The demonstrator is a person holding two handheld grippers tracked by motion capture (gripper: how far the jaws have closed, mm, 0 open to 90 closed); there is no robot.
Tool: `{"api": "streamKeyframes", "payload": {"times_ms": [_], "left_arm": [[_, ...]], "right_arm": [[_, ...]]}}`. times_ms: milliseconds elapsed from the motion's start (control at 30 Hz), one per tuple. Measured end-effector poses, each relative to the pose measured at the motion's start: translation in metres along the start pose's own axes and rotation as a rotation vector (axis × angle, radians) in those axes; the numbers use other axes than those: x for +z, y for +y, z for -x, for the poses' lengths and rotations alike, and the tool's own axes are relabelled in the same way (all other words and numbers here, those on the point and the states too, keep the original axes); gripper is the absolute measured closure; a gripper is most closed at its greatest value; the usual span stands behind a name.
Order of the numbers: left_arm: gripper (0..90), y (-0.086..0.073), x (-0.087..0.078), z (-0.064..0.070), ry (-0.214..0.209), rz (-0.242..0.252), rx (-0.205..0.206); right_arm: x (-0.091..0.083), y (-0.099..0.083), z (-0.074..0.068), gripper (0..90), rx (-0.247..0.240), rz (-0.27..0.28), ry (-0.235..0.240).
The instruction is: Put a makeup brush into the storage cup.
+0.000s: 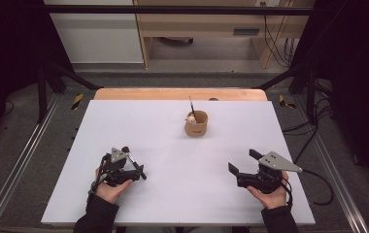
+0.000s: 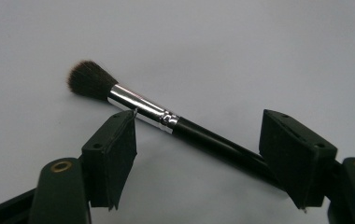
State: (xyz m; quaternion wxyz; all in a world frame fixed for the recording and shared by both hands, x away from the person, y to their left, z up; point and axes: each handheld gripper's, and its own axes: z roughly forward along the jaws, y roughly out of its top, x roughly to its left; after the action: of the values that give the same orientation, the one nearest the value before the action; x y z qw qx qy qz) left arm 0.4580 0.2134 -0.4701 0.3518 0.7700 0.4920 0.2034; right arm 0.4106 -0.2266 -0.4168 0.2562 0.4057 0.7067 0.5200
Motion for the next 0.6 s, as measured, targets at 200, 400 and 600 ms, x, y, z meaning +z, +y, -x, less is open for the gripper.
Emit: {"api": "streamKeyframes", "payload": {"times_ms": [200, 400, 600], "left_arm": [[31.2, -0.0022, 0.0057, 0.0024, 0.023, -0.035, 0.016], [36.1, -0.0034, 0.0065, 0.0031, 0.024, -0.058, 0.013], [42.1, -0.004, 0.0051, 0.0025, 0.028, -0.057, 0.004]], "right_arm": [[-0.0002, 0.0001, -0.0006, 10.5, 0.002, -0.002, 0.007], [0.0005, -0.0004, -0.0013, 10.5, 0.0, -0.007, 0.002], [0.0008, -0.0006, -0.0011, 10.6, -0.002, -0.006, 0.005]]}}
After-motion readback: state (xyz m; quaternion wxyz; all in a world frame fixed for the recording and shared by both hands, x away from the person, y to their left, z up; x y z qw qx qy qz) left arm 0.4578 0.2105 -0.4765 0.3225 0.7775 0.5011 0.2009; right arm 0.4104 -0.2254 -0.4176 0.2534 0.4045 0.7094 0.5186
